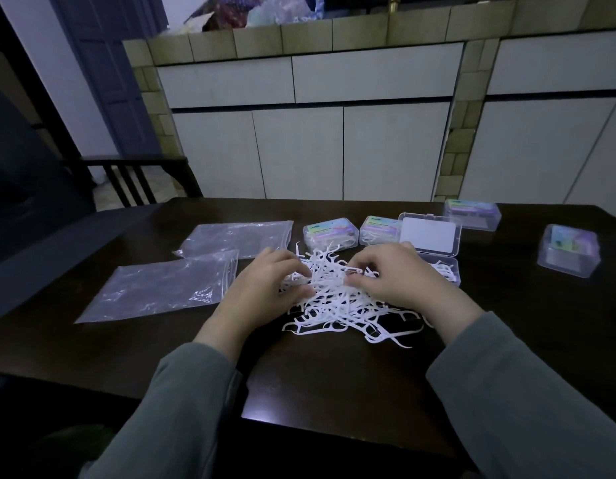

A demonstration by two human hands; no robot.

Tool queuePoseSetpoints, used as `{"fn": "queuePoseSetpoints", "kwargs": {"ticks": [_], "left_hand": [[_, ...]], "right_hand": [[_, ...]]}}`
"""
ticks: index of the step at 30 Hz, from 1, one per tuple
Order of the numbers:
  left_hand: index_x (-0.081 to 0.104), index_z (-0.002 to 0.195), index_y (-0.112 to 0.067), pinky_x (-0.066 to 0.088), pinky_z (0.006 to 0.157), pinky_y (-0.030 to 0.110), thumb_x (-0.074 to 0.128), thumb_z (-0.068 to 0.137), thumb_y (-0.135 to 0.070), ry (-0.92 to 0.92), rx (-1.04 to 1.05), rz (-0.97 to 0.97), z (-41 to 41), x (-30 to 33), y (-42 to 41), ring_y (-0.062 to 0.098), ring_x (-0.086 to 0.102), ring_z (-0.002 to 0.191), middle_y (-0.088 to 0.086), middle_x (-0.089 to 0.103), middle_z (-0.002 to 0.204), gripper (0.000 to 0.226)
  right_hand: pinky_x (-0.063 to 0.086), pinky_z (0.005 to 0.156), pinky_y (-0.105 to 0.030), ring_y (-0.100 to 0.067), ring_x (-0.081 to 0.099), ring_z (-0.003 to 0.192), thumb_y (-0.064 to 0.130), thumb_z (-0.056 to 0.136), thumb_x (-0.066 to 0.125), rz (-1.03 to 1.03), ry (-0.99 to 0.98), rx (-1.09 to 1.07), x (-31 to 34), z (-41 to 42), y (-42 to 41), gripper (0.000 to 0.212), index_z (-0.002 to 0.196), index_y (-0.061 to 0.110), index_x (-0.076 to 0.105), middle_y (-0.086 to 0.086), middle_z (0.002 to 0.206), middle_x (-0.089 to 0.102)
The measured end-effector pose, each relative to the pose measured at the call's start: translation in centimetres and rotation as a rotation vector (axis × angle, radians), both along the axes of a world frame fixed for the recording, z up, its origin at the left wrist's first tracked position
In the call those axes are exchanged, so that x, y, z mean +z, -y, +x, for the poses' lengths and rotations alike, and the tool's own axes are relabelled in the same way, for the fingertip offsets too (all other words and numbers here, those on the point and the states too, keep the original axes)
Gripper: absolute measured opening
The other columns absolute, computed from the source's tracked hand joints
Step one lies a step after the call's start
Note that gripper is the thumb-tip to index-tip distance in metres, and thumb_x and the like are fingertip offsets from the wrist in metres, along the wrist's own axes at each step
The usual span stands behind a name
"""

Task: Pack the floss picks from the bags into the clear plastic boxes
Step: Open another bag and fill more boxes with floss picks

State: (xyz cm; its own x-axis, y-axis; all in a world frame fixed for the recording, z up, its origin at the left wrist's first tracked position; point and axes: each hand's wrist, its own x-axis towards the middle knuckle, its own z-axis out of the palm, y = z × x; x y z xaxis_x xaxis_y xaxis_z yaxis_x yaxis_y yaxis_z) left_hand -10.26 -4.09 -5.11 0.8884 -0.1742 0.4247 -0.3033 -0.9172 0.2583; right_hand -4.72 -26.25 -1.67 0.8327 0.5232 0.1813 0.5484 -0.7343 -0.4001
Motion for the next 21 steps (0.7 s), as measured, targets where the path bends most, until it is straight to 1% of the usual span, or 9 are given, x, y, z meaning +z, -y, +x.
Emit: {"fn": "queuePoseSetpoints", "kwargs": {"ticks": [3,6,9,11,13,15,17,19,21], "left_hand": [[0.067,0.102,-0.028,0.043,0.078,0.023,0.066,0.084,-0.045,-0.009,0.021,-0.012,-0.2,0.1,0.2,0.004,0.047,0.097,-0.017,0.061,0.101,0.024],[0.067,0.112,-0.026,0.043,0.076,0.021,0.063,0.09,-0.036,0.031,0.018,-0.003,-0.4,0.1,0.5,0.004,0.049,0.097,-0.015,0.063,0.103,0.024],[0.067,0.116,-0.022,0.04,0.076,0.019,0.062,0.091,-0.03,0.063,-0.009,0.029,-0.3,-0.1,0.5,0.008,0.049,0.095,-0.01,0.067,0.105,0.027],[0.072,0.108,-0.02,0.041,0.074,0.02,0.066,0.089,-0.029,0.084,-0.018,0.053,-0.2,-0.2,0.4,0.012,0.05,0.091,-0.008,0.069,0.1,0.022],[0.075,0.1,-0.018,0.045,0.07,0.025,0.07,0.086,-0.026,0.11,-0.006,0.059,0.0,-0.2,0.3,0.014,0.051,0.085,-0.006,0.071,0.092,0.017],[0.076,0.096,-0.016,0.047,0.067,0.029,0.072,0.084,-0.022,0.143,0.014,0.058,0.1,-0.3,0.2,0.016,0.051,0.082,-0.004,0.071,0.086,0.013],[0.075,0.093,-0.014,0.043,0.066,0.027,0.073,0.083,-0.018,0.168,0.04,0.052,0.1,-0.4,0.2,0.017,0.051,0.081,-0.003,0.071,0.085,0.011],[0.074,0.091,-0.013,0.037,0.067,0.023,0.073,0.083,-0.017,0.198,0.061,0.045,0.1,-0.4,0.2,0.016,0.049,0.081,-0.003,0.071,0.085,0.009],[0.072,0.088,-0.013,0.034,0.065,0.019,0.071,0.084,-0.016,0.232,0.082,0.025,0.2,-0.4,0.3,0.012,0.044,0.079,-0.004,0.069,0.083,0.005]], "right_hand": [[0.027,0.089,-0.03,-0.012,0.039,0.098,0.046,0.09,0.06,0.072,-0.005,-0.018,-0.1,0.1,0.1,0.019,0.103,0.035,0.069,0.016,0.094,0.06],[0.028,0.095,-0.032,-0.007,0.042,0.088,0.043,0.09,0.063,0.122,0.026,-0.016,-0.1,0.3,0.1,0.013,0.096,0.036,0.07,0.022,0.081,0.054],[0.03,0.096,-0.034,-0.01,0.045,0.09,0.043,0.09,0.063,0.191,0.042,-0.021,-0.2,0.5,0.4,0.007,0.091,0.038,0.068,0.02,0.079,0.055],[0.029,0.098,-0.035,-0.009,0.048,0.088,0.043,0.09,0.062,0.205,0.053,-0.016,-0.2,0.7,0.5,0.007,0.091,0.039,0.068,0.018,0.078,0.057],[0.028,0.099,-0.035,-0.011,0.051,0.091,0.043,0.09,0.062,0.202,0.064,-0.013,-0.3,0.9,0.5,0.006,0.09,0.04,0.067,0.018,0.081,0.059],[0.026,0.093,-0.032,-0.016,0.052,0.098,0.045,0.09,0.062,0.213,0.084,-0.023,-0.5,1.1,0.6,0.005,0.087,0.044,0.066,0.016,0.085,0.063],[0.026,0.09,-0.031,-0.019,0.052,0.102,0.045,0.089,0.062,0.25,0.111,-0.042,-0.5,1.3,0.7,0.006,0.089,0.043,0.068,0.016,0.089,0.066],[0.033,0.095,-0.037,-0.011,0.052,0.098,0.041,0.088,0.065,0.304,0.135,-0.037,-0.2,1.2,0.8,0.008,0.09,0.039,0.072,0.022,0.086,0.063],[0.038,0.095,-0.044,0.002,0.05,0.085,0.035,0.087,0.068,0.353,0.157,-0.022,0.1,1.1,0.9,0.008,0.088,0.033,0.075,0.03,0.078,0.057]]}}
